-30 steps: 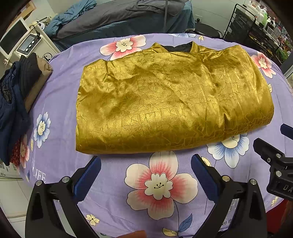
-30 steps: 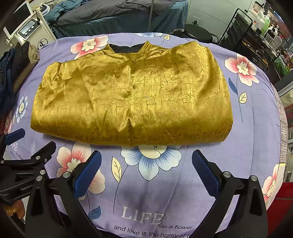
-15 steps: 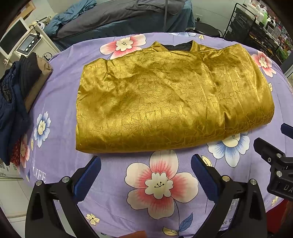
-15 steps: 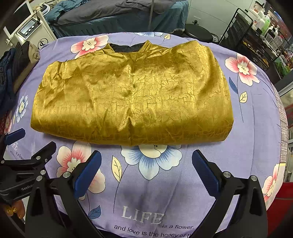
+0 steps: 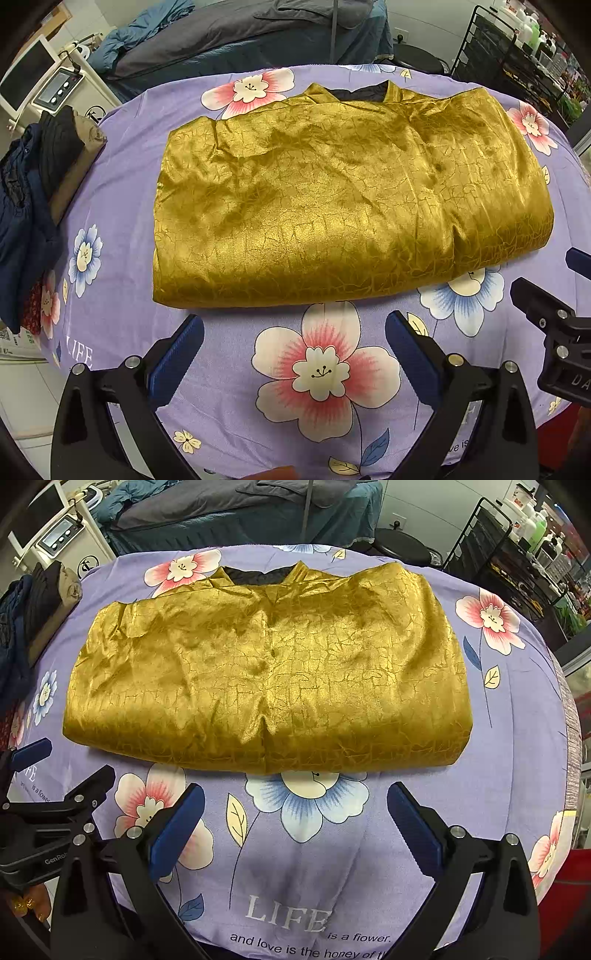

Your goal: Fold large clothes

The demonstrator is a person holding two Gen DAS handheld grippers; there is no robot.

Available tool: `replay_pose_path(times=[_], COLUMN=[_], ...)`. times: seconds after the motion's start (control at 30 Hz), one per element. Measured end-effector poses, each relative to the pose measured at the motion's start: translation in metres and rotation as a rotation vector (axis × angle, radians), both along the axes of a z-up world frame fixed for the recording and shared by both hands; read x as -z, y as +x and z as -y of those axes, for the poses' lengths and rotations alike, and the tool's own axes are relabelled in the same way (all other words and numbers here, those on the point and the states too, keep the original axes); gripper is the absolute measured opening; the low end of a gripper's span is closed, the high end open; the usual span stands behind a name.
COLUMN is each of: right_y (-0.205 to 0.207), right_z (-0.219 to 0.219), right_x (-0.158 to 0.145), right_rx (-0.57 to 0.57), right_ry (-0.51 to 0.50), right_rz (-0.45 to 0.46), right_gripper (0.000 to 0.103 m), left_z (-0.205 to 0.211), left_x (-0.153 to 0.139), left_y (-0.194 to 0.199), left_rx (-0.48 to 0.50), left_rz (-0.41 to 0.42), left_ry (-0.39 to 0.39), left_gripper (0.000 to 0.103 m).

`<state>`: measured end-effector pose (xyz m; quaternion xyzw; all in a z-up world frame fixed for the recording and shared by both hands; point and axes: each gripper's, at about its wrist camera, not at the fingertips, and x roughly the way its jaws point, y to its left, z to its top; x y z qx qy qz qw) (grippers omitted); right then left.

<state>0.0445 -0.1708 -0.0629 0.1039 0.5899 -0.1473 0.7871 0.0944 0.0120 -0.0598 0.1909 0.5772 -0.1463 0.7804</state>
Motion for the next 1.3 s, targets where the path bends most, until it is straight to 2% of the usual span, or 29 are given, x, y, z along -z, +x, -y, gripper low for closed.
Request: replay_pose_path(times=[0.23,0.4,0.5,0.8,0.97,1.3], right_y=[0.000,0.000,0.000,0.000,0.000,0.000], right_z=[-0.001,0.000,0.000,0.000,0.001,0.002], right_x=[0.000,0.000,0.000,0.003,0.002,-0.001], right_rx=[0.001,0.001,0.000,-0.006,-0.007,-0.014], right_ry=[0.000,0.000,0.000,-0.003,-0.003,-0.008], right_rz=[-0.001,0.000,-0.001,-0.001,0.001,0.006], right_gripper=[0.097,0.097,0.098,0.097,0.098,0.097], left_z=[0.000,-0.003,-0.005,-0.004,-0.005,-0.004], left_x=[0.000,0.004,-0.001,-0.003,-0.003,-0.006], left_y=[0.000,0.001,0.000,-0.001,0.000,-0.003], left_rx=[-0.001,-0.012,-0.015,-0.015,-0.019,-0.014], left_rz=[0.004,-0.021,0.011,0.027,0.001,0.023], left_ry=[0.004,-0.024,-0.052,-0.047,-0.067,-0.029], left_gripper=[0.097,0.097,0.097,0.097,0.097,0.097])
